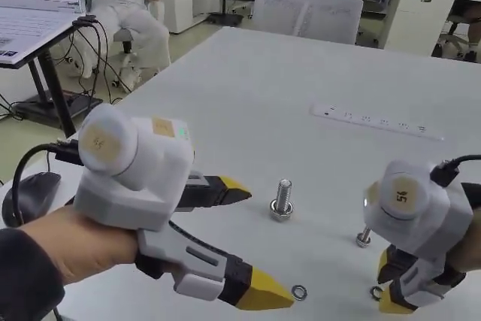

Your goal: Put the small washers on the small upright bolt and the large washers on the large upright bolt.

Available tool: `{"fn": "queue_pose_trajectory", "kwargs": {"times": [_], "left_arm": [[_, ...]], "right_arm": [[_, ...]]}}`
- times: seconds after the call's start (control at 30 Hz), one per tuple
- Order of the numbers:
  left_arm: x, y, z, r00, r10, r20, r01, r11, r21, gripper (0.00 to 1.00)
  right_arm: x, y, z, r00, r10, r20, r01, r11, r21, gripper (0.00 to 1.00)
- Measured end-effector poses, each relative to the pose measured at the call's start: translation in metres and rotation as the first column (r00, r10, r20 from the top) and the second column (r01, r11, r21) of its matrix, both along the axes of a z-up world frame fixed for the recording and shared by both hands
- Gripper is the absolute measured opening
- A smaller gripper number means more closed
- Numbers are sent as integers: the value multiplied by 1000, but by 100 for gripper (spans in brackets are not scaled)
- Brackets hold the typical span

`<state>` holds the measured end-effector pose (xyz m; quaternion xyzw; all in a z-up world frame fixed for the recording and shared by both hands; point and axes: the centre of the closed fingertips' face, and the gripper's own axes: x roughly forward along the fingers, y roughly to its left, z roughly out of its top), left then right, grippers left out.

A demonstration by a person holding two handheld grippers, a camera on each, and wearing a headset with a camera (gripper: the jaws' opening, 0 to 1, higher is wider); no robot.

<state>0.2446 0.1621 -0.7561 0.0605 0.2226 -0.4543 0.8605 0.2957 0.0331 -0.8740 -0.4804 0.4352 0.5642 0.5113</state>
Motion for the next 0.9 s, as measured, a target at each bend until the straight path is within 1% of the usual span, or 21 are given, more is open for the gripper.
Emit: {"fn": "queue_pose_trajectory", "kwargs": {"times": [0.23, 0.4, 0.53, 0.67, 0.9], "left_arm": [[-1, 0, 0, 1000, 0, 0, 0, 1000, -3, 83], [0, 0, 0, 1000, 1, -1, -1, 1000, -3, 83], [0, 0, -1, 1000, 0, -3, 0, 1000, -3, 83], [-1, 0, -1, 1000, 0, -4, 0, 1000, -3, 83], [0, 0, -2, 1000, 3, -7, -3, 1000, -3, 83]], "right_arm": [[2, -1, -2, 1000, 15, 16, -15, 1000, -19, 21], [1, 0, -2, 1000, 20, 13, -20, 1000, -19, 20], [2, -1, -2, 1000, 3, 9, -3, 1000, -13, 19], [3, -1, -2, 1000, 13, 17, -13, 1000, -16, 15], [4, -1, -2, 1000, 15, 16, -15, 1000, -21, 15]]}}
